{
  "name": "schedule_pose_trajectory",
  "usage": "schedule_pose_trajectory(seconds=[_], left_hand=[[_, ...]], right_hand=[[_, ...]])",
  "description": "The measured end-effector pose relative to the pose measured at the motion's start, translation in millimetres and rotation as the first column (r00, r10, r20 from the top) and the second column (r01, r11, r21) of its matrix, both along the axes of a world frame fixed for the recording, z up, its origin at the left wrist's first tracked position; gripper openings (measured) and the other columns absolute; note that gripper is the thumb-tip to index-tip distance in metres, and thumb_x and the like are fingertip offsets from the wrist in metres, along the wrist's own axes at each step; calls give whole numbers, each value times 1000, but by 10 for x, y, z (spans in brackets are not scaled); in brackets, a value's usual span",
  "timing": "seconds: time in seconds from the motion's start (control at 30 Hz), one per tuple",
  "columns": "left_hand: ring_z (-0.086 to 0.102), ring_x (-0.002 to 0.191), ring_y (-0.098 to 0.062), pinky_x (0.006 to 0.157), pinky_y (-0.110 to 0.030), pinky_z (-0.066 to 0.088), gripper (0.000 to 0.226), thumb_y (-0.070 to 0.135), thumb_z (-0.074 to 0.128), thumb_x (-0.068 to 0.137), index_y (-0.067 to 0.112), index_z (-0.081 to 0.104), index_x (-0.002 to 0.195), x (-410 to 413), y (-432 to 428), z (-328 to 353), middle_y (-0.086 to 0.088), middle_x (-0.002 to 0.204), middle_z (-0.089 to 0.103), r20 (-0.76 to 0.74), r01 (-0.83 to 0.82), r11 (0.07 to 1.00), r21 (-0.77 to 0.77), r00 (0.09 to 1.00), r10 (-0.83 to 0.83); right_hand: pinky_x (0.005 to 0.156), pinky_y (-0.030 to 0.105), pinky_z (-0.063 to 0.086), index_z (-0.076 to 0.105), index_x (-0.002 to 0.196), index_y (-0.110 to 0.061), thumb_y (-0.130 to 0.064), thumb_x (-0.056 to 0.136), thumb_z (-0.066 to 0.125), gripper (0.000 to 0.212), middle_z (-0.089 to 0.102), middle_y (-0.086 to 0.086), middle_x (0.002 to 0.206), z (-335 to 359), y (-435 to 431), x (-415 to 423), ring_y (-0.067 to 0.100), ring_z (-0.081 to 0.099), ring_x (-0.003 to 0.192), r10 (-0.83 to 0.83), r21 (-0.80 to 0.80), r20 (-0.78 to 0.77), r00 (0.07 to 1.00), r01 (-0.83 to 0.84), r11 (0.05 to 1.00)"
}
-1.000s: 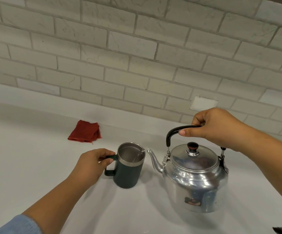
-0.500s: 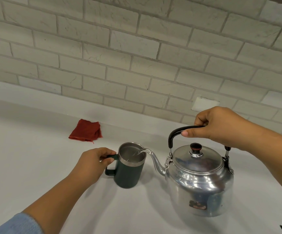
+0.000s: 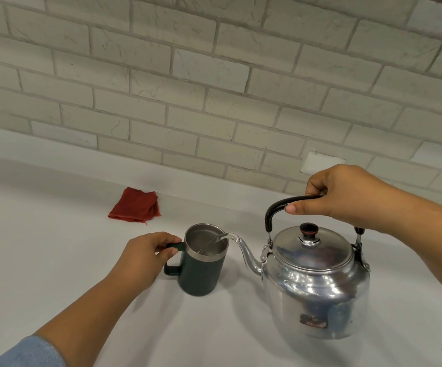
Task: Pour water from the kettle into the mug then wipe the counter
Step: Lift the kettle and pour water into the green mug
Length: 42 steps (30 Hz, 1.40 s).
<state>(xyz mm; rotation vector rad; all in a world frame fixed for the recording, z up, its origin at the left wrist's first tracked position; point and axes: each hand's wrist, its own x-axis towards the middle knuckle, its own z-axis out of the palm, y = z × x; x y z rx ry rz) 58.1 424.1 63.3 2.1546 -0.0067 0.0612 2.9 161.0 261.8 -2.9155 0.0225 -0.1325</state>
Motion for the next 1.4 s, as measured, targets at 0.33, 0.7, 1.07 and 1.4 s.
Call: schedule_pose_trajectory(seconds=[0.33, 0.7, 1.07, 1.4], left_hand=[[59, 89, -9, 86, -21, 40, 21, 13, 64, 85, 26, 69, 101, -9, 19, -15, 9, 94, 66, 19, 12, 1000, -9, 1000, -12], [60, 92, -12, 87, -23, 41, 21, 12, 64, 85, 23, 69, 103, -26, 16, 13, 5, 97, 68, 20, 15, 1000, -7, 1000, -15], [60, 94, -14, 90, -27, 43, 21, 12, 63, 86, 22, 69, 103, -27, 3, 36, 4, 99, 67, 0, 11, 1000, -12, 1000, -11], [60, 92, -12, 86, -23, 41, 21, 11, 63, 86, 23, 69, 102, -36, 21, 16, 5, 97, 68, 7, 22, 1000, -20, 1000, -22]], right_hand=[[31, 12, 28, 58, 61, -16, -60, 60, 75, 47, 42, -7, 44, 10, -10, 28, 7, 39, 40, 17, -29, -19, 1000, -17, 999], [37, 18, 32, 57, 57, -19, -60, 60, 75, 45, 44, -7, 45, 46, -36, 29, 9, 43, 43, 22, -43, -15, 1000, -22, 999], [40, 20, 33, 59, 59, -17, -60, 60, 74, 46, 46, -5, 46, 70, -45, 36, 10, 43, 44, 24, -49, -12, 1000, -25, 998], [29, 13, 33, 57, 58, -17, -59, 61, 75, 46, 46, -4, 45, 101, -9, 44, 9, 44, 42, 28, -65, 0, 1000, -28, 997]])
